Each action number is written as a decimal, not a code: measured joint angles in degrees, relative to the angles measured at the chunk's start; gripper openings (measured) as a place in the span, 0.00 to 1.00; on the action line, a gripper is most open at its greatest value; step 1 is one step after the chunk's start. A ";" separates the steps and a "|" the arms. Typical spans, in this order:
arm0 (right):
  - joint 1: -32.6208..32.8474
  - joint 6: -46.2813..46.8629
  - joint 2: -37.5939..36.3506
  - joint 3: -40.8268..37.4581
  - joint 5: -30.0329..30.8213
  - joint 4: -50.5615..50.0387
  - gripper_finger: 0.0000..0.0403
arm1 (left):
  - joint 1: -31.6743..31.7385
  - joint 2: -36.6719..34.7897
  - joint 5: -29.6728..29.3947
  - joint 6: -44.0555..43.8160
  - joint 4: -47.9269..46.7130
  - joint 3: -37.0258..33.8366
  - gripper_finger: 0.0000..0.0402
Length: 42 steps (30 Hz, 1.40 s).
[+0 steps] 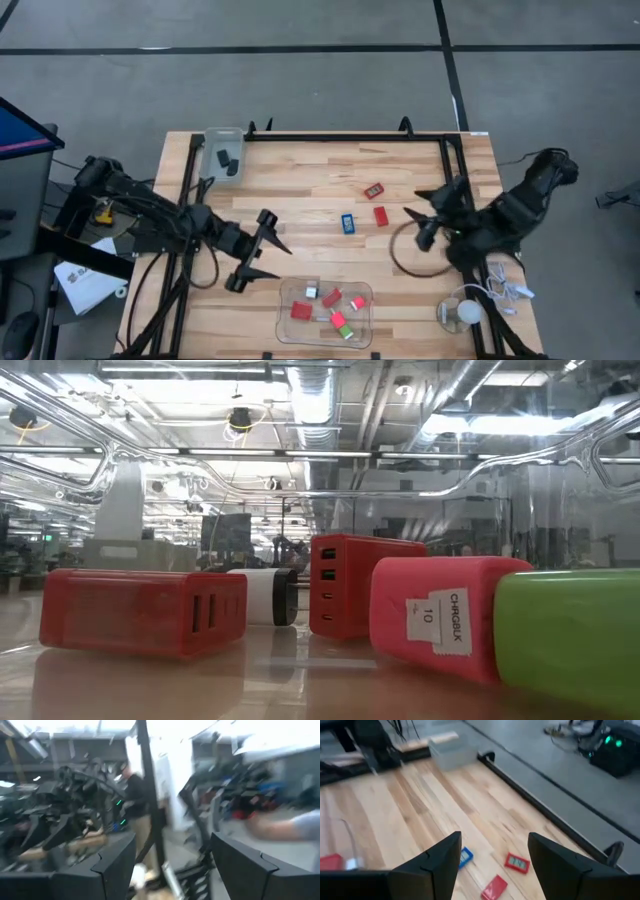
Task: Pick & Place Office items
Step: Put the bottom red digital clock into the gray bin
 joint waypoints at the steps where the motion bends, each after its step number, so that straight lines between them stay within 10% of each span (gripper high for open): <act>1: -1.98 -1.90 0.03 -0.77 -1.58 1.63 0.56 | -0.84 0.22 -2.64 1.21 -1.95 0.61 0.62; 21: -55.20 -16.38 5.18 -10.77 -46.22 12.06 0.56 | -15.02 -6.13 -22.61 4.19 -11.26 2.46 0.58; 42: -44.40 -11.97 14.98 -27.06 -50.78 34.68 0.72 | -20.41 -8.83 -28.34 4.03 -14.39 2.26 0.59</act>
